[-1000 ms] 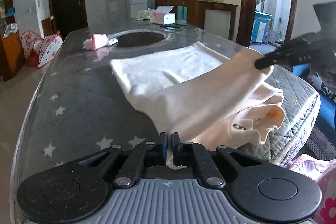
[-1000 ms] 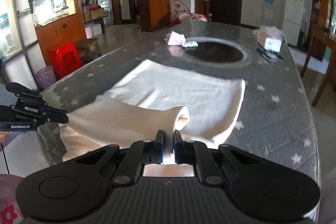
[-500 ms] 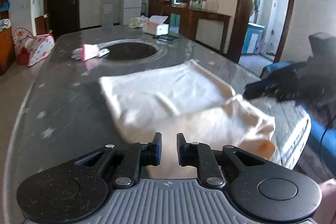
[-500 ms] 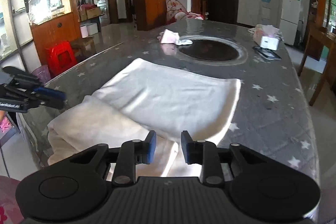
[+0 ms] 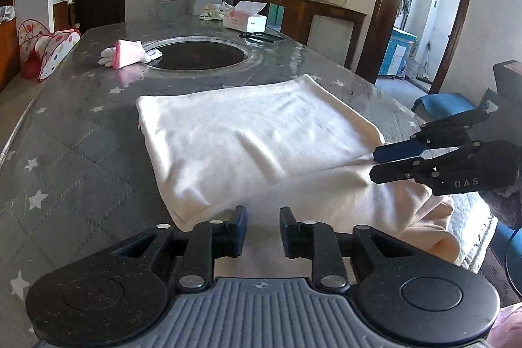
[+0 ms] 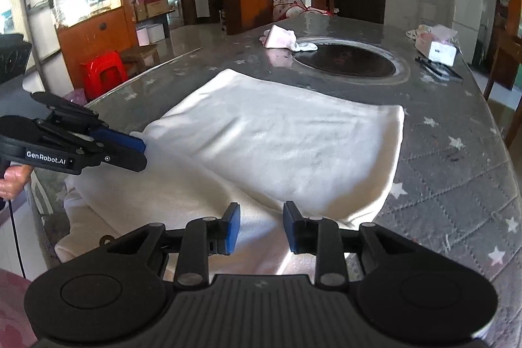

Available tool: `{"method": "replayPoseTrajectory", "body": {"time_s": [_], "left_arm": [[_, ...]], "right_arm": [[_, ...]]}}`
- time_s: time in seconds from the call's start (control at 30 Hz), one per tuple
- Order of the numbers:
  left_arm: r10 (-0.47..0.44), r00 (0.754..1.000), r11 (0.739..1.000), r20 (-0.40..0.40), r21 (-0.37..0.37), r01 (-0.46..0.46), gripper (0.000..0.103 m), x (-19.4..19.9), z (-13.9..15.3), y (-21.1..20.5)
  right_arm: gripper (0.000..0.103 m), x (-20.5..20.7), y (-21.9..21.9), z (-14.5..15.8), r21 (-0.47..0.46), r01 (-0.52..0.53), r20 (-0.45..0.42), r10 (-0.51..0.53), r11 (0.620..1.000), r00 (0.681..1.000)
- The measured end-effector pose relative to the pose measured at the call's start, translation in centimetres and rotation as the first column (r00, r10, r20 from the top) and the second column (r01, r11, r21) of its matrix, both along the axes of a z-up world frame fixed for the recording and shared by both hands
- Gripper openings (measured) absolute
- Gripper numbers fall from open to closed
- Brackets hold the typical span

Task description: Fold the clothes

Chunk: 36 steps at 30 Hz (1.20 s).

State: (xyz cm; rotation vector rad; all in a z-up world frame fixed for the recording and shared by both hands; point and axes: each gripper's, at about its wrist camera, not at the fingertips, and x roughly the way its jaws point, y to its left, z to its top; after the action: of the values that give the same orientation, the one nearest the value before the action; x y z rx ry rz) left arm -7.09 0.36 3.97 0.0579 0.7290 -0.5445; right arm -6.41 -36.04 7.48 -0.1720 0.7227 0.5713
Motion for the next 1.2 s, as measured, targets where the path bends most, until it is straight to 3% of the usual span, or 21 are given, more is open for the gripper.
{"method": "replayPoseTrajectory", "body": {"time_s": [0.1,0.2,0.3,0.47,0.67,0.8,0.97,1.1,1.13,1.2], "left_arm": [[-0.015,0.999,1.000,0.039,0.012,0.014,0.039,-1.0,0.6,-0.4],[-0.059,0.995,0.997,0.081,0.055,0.054,0.039,-1.9,0.7,-1.0],[-0.066,0.996,0.993,0.066,0.106,0.059,0.039,-2.1,-0.1,-1.2],[-0.124,0.989,0.988,0.087,0.104,0.114,0.043,-3.9,1.0,-0.8],[-0.298,0.944,0.944,0.141,0.190,0.269,0.056,-8.5,1.8,-1.5],[-0.369,0.919,0.908,0.142,0.266,0.323,0.056,-10.2,0.8,-2.5],[-0.434,0.887,0.870,0.156,0.326,0.369,0.056,-11.1,-0.3,-3.5],[-0.459,0.869,0.855,0.184,0.358,0.376,0.054,-11.2,-0.7,-4.1],[-0.461,0.869,0.855,0.183,0.355,0.378,0.052,-11.1,-0.9,-4.2],[-0.462,0.868,0.855,0.183,0.353,0.380,0.034,-10.9,-1.1,-4.5]], "right_arm": [[0.031,-1.3,0.2,0.9,-0.020,-0.043,0.045,0.044,0.999,0.998],[0.031,-2.2,0.5,1.0,-0.050,-0.076,0.052,0.078,0.996,0.996],[0.031,-2.4,0.4,-0.1,-0.083,-0.079,0.022,0.081,0.993,0.996],[0.032,-3.2,-0.5,0.5,-0.081,-0.068,0.036,0.071,0.994,0.997],[0.037,-4.5,-0.7,0.6,-0.106,-0.107,0.032,0.111,0.989,0.993],[0.038,-4.8,-0.5,-0.4,-0.130,-0.106,0.019,0.109,0.986,0.994],[0.042,-5.9,-1.1,1.1,-0.151,-0.108,0.053,0.118,0.983,0.992],[0.045,-7.2,-1.6,1.8,-0.196,-0.132,0.061,0.146,0.972,0.987],[0.046,-7.6,-1.6,1.9,-0.209,-0.142,0.061,0.158,0.968,0.985],[0.052,-8.4,-1.5,1.9,-0.235,-0.169,0.063,0.189,0.957,0.980]]}}
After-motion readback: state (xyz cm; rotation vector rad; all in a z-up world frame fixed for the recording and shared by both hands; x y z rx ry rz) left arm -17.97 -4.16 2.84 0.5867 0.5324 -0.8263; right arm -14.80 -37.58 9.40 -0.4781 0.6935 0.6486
